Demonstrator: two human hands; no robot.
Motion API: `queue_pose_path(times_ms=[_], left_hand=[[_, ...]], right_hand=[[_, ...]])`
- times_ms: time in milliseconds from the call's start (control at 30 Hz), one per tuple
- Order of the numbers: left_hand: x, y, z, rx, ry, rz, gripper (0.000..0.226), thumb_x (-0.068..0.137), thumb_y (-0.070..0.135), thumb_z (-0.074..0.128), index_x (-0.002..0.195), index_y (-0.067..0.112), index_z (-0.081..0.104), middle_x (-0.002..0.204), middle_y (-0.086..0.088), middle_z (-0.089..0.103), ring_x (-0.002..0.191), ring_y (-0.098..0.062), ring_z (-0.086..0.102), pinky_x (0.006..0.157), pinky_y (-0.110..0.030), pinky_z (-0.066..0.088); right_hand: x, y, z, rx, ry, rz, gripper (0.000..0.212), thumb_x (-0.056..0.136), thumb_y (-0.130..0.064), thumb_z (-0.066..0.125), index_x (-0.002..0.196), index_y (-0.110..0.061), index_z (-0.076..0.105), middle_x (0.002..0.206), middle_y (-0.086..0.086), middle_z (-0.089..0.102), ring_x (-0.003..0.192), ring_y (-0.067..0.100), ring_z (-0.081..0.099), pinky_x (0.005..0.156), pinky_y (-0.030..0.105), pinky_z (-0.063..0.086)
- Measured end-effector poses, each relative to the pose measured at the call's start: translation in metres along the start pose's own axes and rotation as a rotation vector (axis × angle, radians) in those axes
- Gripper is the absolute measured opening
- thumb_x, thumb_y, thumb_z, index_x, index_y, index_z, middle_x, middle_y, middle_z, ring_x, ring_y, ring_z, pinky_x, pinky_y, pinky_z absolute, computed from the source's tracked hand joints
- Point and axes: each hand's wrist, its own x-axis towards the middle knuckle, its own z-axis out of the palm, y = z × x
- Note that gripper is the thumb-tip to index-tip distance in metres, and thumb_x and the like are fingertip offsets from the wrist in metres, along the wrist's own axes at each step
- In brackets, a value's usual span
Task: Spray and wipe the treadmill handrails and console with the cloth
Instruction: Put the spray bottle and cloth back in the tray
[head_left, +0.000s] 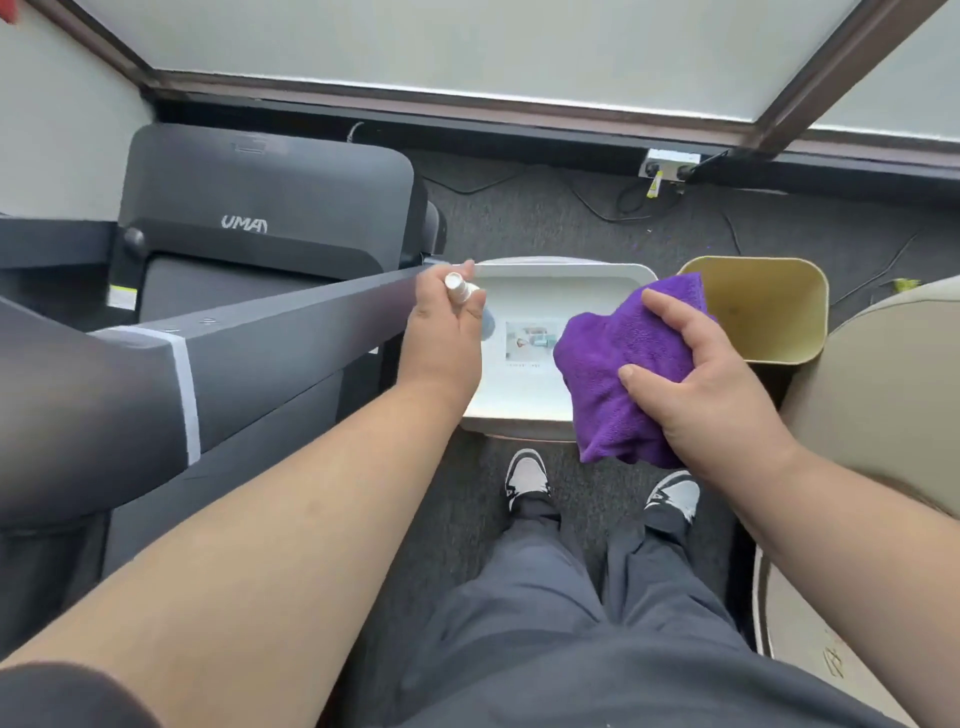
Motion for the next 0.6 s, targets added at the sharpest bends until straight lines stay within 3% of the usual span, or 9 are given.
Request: queue_pose_path(times_ms=[167, 267, 367, 467, 533, 600], left_hand=[[0.057, -0.041, 0.016, 0.044, -0.001, -0.072, 0.014, 0.102, 0.022, 0.051, 0.110, 0.027, 0.041, 0.143, 0.015, 0.052, 0.110, -0.002, 0.054, 0.076, 0.007, 0.030], [0.079, -0.063, 0.027, 0.096, -0.035, -0.097, 0.010, 0.101, 0.021, 0.053, 0.107, 0.024, 0.044, 0.141, 0.015, 0.054, 0.106, -0.003, 0.054, 0.073, 0.006, 0.030], [0.092, -0.082, 0.035, 0.210, -0.053, -0.105, 0.013, 0.100, 0.023, 0.055, 0.108, 0.025, 0.045, 0.135, 0.017, 0.056, 0.104, -0.008, 0.057, 0.085, -0.016, 0.039], [0.098, -0.093, 0.040, 0.245, -0.035, -0.085, 0.017, 0.098, 0.022, 0.058, 0.108, 0.028, 0.044, 0.133, 0.017, 0.058, 0.099, -0.009, 0.058, 0.084, -0.023, 0.041], [0.098, -0.094, 0.041, 0.240, -0.036, -0.078, 0.023, 0.096, 0.021, 0.062, 0.113, 0.025, 0.046, 0.135, 0.011, 0.057, 0.099, -0.010, 0.057, 0.086, -0.025, 0.043], [0.094, -0.089, 0.038, 0.214, -0.026, -0.100, 0.046, 0.091, 0.021, 0.069, 0.128, 0.026, 0.043, 0.137, 0.006, 0.052, 0.104, -0.008, 0.050, 0.090, -0.022, 0.037]], right_hand=[[0.028, 0.015, 0.026, -0.014, -0.074, 0.029, 0.064, 0.076, -0.037, 0.073, 0.125, -0.067, 0.045, 0.122, -0.045, 0.045, 0.111, -0.019, 0.049, 0.085, -0.004, 0.036], [0.038, 0.019, 0.037, -0.021, -0.093, 0.043, 0.066, 0.073, -0.042, 0.071, 0.127, -0.067, 0.044, 0.128, -0.040, 0.045, 0.112, -0.019, 0.049, 0.085, -0.003, 0.037], [0.040, 0.022, 0.038, -0.043, -0.113, 0.042, 0.066, 0.076, -0.037, 0.073, 0.129, -0.065, 0.045, 0.130, -0.035, 0.046, 0.113, -0.019, 0.048, 0.087, -0.004, 0.034], [0.041, 0.023, 0.035, -0.047, -0.108, 0.033, 0.066, 0.081, -0.027, 0.077, 0.125, -0.066, 0.047, 0.126, -0.037, 0.048, 0.111, -0.020, 0.049, 0.085, -0.004, 0.033], [0.042, 0.023, 0.033, -0.033, -0.105, 0.036, 0.066, 0.082, -0.021, 0.077, 0.123, -0.065, 0.048, 0.121, -0.041, 0.051, 0.109, -0.020, 0.050, 0.083, -0.004, 0.034], [0.040, 0.018, 0.030, -0.006, -0.097, 0.036, 0.066, 0.082, -0.021, 0.078, 0.123, -0.064, 0.049, 0.115, -0.048, 0.050, 0.107, -0.020, 0.052, 0.082, -0.004, 0.035]])
